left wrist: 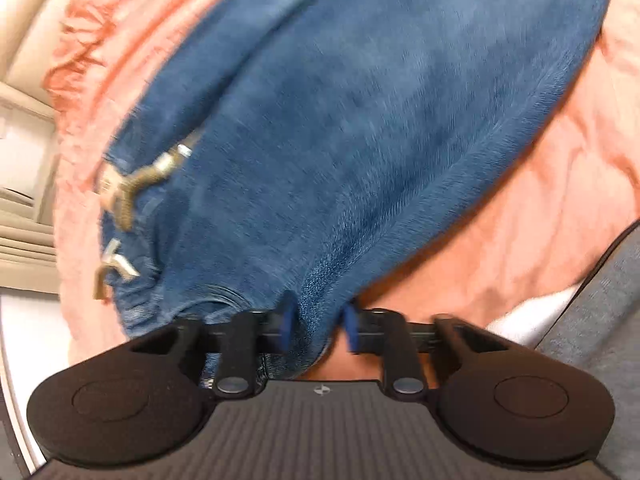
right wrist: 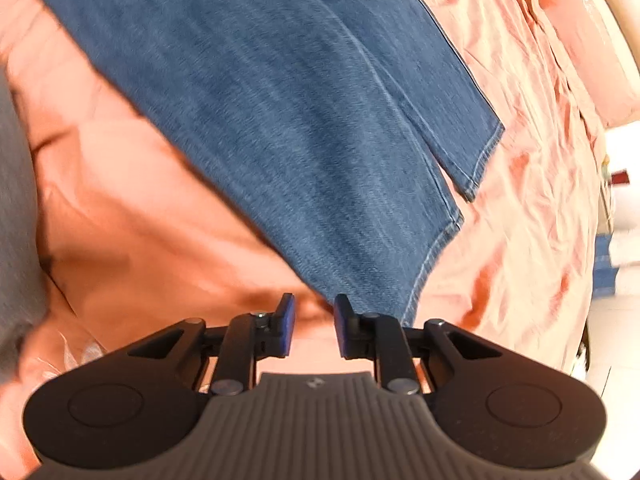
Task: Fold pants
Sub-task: 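Reach both grippers down to the jeans leg hems, then grasp the hem edges with both grippers and lift the jeans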
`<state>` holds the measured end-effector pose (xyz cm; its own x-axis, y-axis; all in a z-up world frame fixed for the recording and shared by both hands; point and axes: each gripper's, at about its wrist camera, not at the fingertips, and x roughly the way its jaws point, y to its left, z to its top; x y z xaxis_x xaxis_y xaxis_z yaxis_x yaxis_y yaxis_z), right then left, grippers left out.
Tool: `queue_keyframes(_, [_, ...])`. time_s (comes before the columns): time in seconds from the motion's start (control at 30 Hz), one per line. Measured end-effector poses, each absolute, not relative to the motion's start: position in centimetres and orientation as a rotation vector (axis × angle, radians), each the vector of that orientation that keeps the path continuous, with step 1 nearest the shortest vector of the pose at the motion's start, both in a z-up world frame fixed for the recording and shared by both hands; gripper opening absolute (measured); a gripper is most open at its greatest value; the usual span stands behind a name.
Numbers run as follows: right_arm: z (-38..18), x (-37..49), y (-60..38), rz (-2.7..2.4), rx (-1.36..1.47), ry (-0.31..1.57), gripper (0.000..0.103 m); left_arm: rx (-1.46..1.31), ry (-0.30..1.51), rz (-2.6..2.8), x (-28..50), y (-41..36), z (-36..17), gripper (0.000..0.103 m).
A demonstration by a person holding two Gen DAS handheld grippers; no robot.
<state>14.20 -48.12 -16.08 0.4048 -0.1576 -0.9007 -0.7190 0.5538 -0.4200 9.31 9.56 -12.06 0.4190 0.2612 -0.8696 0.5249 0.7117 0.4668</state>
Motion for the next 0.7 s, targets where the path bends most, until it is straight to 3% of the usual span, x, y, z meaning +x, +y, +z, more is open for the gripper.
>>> queue_keyframes(0.03, [-16.6,13.7,-47.7,0.45,-0.974,1.11,0.029,0.788,1.129,-0.17,9.1,9.6,-11.3,0.016])
queue_keyframes(0.1, [-17.5,12.7,-46.7,0.492,-1.017,1.07,0.033,0.73,1.06,-0.122,9.2,9.6,-9.8,0.012])
queue_keyframes(0.3, [-19.8,12.2,-45.2,0.461,-1.16,0.937,0.033,0.585,0.943,-0.005,10.7,9.8,-7.1,0.008])
queue_keyframes(0.37, [-20.4,12.3,-45.3,0.437,-1.191,0.925,0.028,0.528,0.916,0.028,11.0,9.8,-6.0,0.008])
queue_keyframes(0.43, [-20.4,12.2,-45.2,0.387,-1.231,0.894,0.0,0.481,0.878,0.053,11.2,10.0,-4.8,0.008])
queue_keyframes(0.7, [-12.8,17.5,-45.8,0.227,-1.036,0.765,0.0,0.441,0.801,0.116,16.3,10.5,-0.9,0.007])
